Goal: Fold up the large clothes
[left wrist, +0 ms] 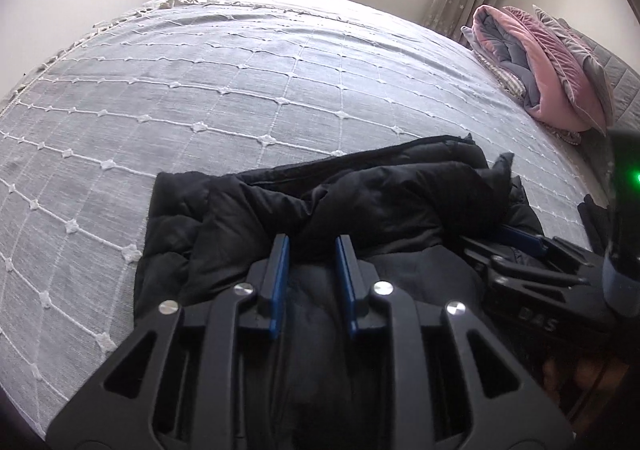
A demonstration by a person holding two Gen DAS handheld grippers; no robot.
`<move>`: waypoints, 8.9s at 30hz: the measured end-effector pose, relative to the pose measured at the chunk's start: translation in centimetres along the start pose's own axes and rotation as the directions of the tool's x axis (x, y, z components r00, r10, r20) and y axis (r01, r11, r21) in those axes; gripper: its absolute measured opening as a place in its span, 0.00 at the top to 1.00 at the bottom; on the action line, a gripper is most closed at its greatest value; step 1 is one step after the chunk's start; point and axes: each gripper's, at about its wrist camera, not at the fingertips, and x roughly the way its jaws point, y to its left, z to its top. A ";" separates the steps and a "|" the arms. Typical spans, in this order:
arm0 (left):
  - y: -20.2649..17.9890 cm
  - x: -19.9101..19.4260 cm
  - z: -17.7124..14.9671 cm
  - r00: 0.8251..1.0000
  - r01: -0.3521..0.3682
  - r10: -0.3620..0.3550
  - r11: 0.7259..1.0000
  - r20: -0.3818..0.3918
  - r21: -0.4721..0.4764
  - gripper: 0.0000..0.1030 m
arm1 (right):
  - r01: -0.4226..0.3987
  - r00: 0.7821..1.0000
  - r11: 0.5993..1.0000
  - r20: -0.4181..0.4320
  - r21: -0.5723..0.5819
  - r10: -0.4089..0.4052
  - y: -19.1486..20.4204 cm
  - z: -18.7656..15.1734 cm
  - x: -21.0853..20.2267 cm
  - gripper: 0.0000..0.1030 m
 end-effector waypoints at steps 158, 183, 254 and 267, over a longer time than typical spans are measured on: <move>-53.5 -2.3 -11.9 0.648 0.762 -0.715 0.598 -0.263 0.250 0.70 | 0.130 0.694 0.542 0.314 0.830 -0.648 -57.0 -34.1 -42.5 0.33; -36.8 -23.3 -19.2 0.818 0.501 -0.569 0.636 -0.082 0.587 0.07 | 0.446 0.645 0.603 0.229 0.661 -0.729 -17.2 -39.4 -48.4 0.11; -34.7 -26.8 -20.0 0.826 0.443 -0.563 0.651 0.001 0.617 0.01 | 0.514 0.606 0.538 0.161 0.669 -0.779 -11.4 -40.8 -49.4 0.00; -34.6 -27.0 -20.3 0.821 0.452 -0.571 0.638 -0.010 0.624 0.01 | 0.513 0.608 0.538 0.160 0.668 -0.778 -11.4 -40.9 -49.3 0.00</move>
